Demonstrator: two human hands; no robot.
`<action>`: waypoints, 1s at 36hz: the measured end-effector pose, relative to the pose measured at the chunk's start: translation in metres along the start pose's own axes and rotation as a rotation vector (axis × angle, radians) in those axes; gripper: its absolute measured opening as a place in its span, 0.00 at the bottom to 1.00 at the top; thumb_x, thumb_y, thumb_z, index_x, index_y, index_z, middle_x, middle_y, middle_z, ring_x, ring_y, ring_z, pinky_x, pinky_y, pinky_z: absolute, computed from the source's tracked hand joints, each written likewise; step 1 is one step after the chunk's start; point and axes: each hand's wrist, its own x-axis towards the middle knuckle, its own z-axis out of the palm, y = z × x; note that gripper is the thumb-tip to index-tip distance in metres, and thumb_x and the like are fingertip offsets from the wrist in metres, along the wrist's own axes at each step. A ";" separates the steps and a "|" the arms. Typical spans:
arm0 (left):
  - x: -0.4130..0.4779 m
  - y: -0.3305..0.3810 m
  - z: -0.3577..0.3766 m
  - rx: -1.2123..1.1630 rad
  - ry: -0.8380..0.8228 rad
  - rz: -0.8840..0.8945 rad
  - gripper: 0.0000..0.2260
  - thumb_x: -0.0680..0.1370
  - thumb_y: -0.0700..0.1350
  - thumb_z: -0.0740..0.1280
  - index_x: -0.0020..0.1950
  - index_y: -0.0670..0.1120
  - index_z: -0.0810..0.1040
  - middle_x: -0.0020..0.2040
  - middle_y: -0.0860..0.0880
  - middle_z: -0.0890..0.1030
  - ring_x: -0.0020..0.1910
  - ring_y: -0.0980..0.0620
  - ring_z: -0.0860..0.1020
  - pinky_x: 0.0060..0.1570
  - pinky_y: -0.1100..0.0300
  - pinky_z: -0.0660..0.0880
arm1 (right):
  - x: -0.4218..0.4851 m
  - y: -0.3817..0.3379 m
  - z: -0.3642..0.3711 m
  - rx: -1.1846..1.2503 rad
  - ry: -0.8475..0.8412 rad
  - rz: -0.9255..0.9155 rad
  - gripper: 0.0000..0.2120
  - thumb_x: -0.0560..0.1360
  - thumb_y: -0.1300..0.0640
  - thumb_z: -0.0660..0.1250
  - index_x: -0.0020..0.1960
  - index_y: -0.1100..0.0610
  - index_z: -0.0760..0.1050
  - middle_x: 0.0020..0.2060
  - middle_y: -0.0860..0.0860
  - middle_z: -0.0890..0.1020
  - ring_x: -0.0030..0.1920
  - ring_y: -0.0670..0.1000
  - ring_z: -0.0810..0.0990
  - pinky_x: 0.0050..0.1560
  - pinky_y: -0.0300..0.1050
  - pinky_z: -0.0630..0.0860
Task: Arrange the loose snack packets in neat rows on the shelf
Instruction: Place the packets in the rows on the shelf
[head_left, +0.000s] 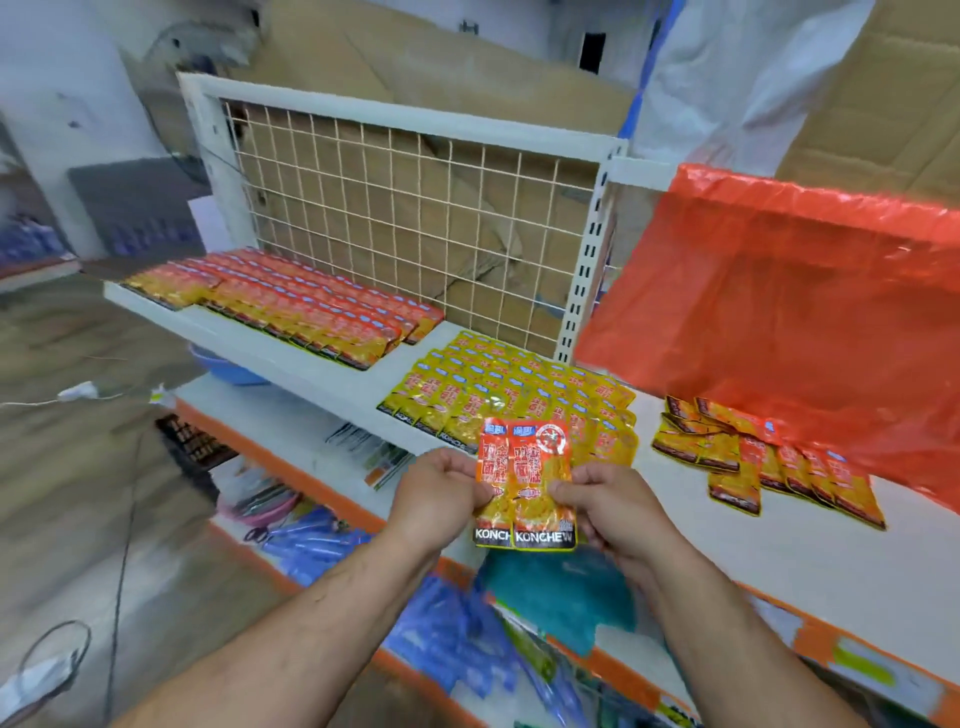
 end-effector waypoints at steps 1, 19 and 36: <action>0.002 -0.002 -0.017 0.003 0.010 -0.003 0.12 0.70 0.30 0.71 0.36 0.45 0.76 0.30 0.50 0.78 0.30 0.54 0.75 0.32 0.63 0.69 | 0.000 -0.003 0.017 0.013 -0.009 -0.001 0.11 0.74 0.61 0.73 0.39 0.56 0.71 0.22 0.51 0.67 0.20 0.47 0.61 0.23 0.36 0.55; 0.053 -0.016 -0.223 -0.095 0.239 -0.047 0.06 0.73 0.29 0.69 0.45 0.38 0.78 0.39 0.40 0.84 0.29 0.52 0.79 0.28 0.64 0.74 | 0.048 -0.058 0.231 -0.137 -0.237 -0.101 0.07 0.77 0.65 0.69 0.43 0.62 0.72 0.25 0.55 0.71 0.20 0.47 0.69 0.23 0.39 0.66; 0.239 0.013 -0.347 0.018 0.389 -0.081 0.06 0.72 0.32 0.71 0.39 0.43 0.79 0.30 0.50 0.80 0.22 0.60 0.73 0.25 0.66 0.66 | 0.228 -0.133 0.382 -0.144 -0.386 -0.135 0.11 0.76 0.63 0.71 0.39 0.59 0.70 0.24 0.54 0.75 0.26 0.52 0.76 0.29 0.46 0.74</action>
